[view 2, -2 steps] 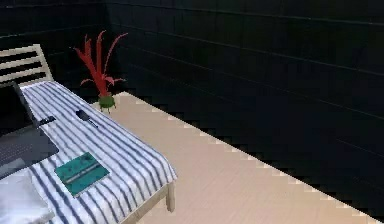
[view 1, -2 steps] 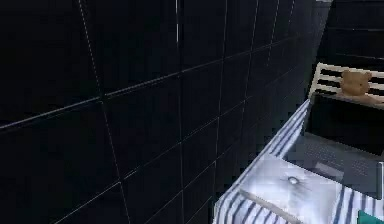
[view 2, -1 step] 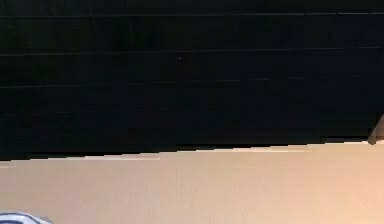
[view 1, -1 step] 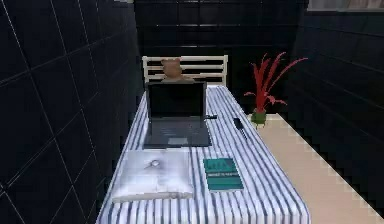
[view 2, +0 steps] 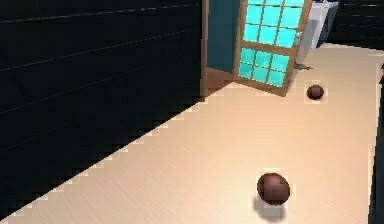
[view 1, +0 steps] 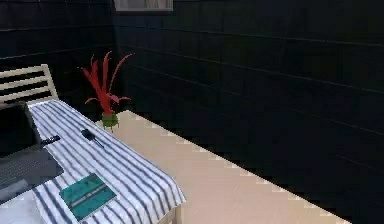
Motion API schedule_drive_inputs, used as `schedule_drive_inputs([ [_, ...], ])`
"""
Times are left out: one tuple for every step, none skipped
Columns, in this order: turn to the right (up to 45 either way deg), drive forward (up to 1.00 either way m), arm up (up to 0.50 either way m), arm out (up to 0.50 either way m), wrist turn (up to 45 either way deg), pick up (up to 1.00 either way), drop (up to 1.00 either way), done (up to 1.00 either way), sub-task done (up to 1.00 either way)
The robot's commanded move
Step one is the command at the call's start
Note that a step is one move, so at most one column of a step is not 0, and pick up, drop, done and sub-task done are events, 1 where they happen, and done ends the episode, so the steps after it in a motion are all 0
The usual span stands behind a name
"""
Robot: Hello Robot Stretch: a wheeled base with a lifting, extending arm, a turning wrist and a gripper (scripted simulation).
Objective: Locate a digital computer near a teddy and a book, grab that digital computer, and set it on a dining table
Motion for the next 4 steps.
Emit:
schedule_drive_inputs([
  [24.0,0.0,0.0,0.0,0.0,0.0,0.0,0.0,0.0],
  [0.0,1.0,0.0,0.0,0.0,0.0,0.0,0.0,0.0],
  [12.0,0.0,0.0,0.0,0.0,0.0,0.0,0.0,0.0],
  [3.0,0.0,0.0,0.0,0.0,0.0,0.0,0.0,0.0],
])
